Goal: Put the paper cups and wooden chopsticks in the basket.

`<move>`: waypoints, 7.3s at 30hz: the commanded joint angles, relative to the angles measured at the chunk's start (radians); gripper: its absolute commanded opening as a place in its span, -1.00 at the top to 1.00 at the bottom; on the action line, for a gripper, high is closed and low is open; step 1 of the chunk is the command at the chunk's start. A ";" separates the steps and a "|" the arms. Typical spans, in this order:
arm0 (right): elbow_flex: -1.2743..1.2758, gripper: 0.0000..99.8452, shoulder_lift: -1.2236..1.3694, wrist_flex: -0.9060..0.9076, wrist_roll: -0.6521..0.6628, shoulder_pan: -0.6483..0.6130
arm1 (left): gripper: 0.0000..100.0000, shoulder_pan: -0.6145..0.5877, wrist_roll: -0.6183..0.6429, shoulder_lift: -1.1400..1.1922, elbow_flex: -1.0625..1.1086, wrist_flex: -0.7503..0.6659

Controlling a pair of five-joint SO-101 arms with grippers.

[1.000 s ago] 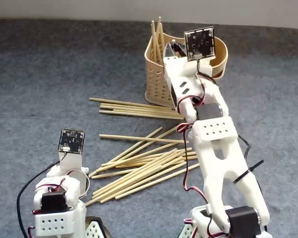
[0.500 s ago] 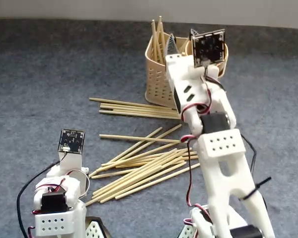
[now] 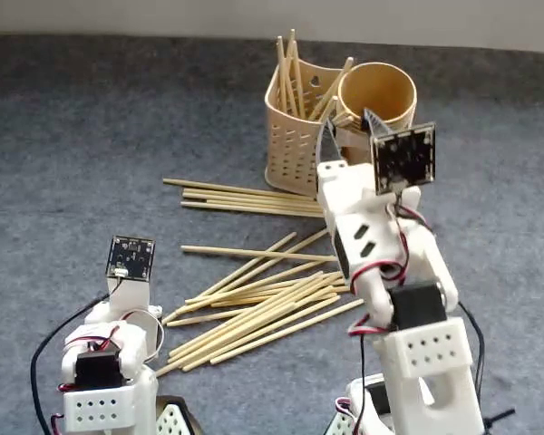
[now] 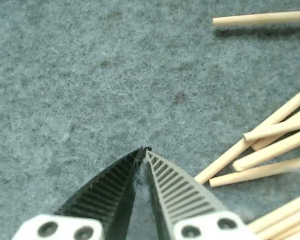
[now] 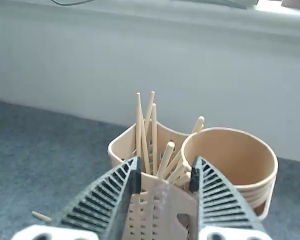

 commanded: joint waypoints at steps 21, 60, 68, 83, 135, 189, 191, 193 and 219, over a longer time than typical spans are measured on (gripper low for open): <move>0.323 0.67 -0.211 0.490 -0.103 0.154 | 0.95 -0.007 -0.003 -0.008 0.019 0.002; 0.117 0.67 0.568 0.535 -0.631 0.153 | 0.95 -0.007 -0.003 -0.008 0.019 0.002; 0.116 0.67 0.722 0.492 -0.635 0.153 | 0.95 -0.007 -0.003 -0.008 0.019 0.002; 0.114 0.99 0.769 0.501 -0.546 0.259 | 0.95 -0.007 -0.003 -0.008 0.019 0.002; -0.711 0.99 0.424 1.227 -0.514 0.222 | 0.95 -0.007 -0.003 -0.008 0.019 0.002; -0.716 0.99 0.461 -0.182 -0.512 0.291 | 0.95 -0.007 -0.003 -0.008 0.019 0.002; -0.714 0.99 0.484 -0.194 -0.474 0.289 | 0.95 -0.007 -0.003 -0.008 0.019 0.002; -0.713 0.99 0.501 -0.193 -0.423 0.285 | 0.95 -0.007 -0.003 -0.008 0.019 0.002; -0.486 0.71 0.487 -0.153 -0.055 -0.007 | 0.95 -0.007 -0.003 -0.008 0.019 0.002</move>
